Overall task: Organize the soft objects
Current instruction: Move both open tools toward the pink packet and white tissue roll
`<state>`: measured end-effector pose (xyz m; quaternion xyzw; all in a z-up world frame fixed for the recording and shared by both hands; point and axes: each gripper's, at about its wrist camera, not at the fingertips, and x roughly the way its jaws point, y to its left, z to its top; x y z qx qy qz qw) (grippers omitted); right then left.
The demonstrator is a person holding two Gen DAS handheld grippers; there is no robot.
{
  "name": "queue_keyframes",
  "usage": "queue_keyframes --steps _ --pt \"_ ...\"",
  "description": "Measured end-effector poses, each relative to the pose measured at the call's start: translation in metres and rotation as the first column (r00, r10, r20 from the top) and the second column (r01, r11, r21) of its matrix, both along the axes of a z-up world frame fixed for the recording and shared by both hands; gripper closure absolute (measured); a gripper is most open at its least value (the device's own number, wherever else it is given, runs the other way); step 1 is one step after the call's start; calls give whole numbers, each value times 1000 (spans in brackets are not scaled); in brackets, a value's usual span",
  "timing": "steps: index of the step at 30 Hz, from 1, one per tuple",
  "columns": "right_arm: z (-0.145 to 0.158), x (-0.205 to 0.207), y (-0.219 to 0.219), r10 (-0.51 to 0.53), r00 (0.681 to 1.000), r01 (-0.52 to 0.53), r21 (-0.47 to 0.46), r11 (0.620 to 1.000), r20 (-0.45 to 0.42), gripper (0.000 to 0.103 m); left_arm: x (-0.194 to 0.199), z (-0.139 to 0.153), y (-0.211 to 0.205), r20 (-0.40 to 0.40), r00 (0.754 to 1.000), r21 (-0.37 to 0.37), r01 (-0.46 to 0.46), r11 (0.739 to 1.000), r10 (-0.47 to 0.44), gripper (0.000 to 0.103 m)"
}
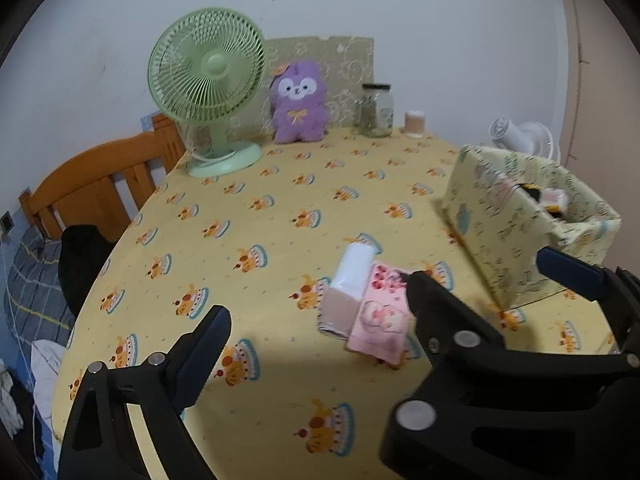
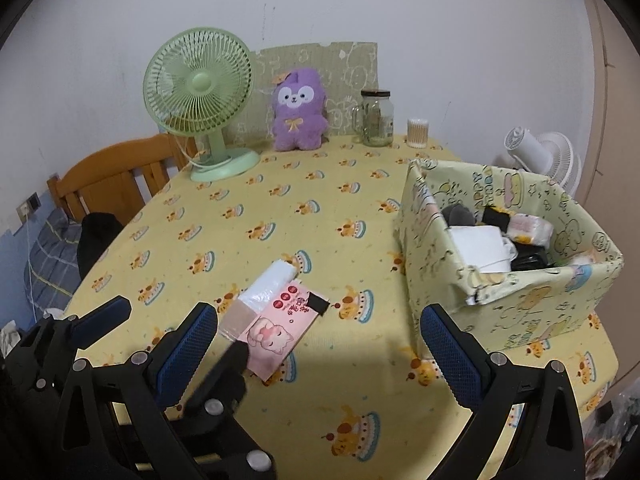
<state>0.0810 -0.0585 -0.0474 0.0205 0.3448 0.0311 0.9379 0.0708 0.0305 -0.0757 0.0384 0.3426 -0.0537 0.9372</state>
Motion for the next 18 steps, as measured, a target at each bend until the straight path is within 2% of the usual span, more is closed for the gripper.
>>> queue_keyframes --steps 6,12,18 --pt "-13 15 4 16 999 -17 -18 1000 -47 10 16 -15 5 -40 999 15 -7 1000 8 15" --pt "-26 29 2 3 996 -3 -3 1000 -94 11 34 -27 5 -68 998 41 0 999 3 23" --pt "-36 42 3 -12 993 11 -9 1000 -121 11 53 -38 7 -116 993 35 7 999 -2 30"
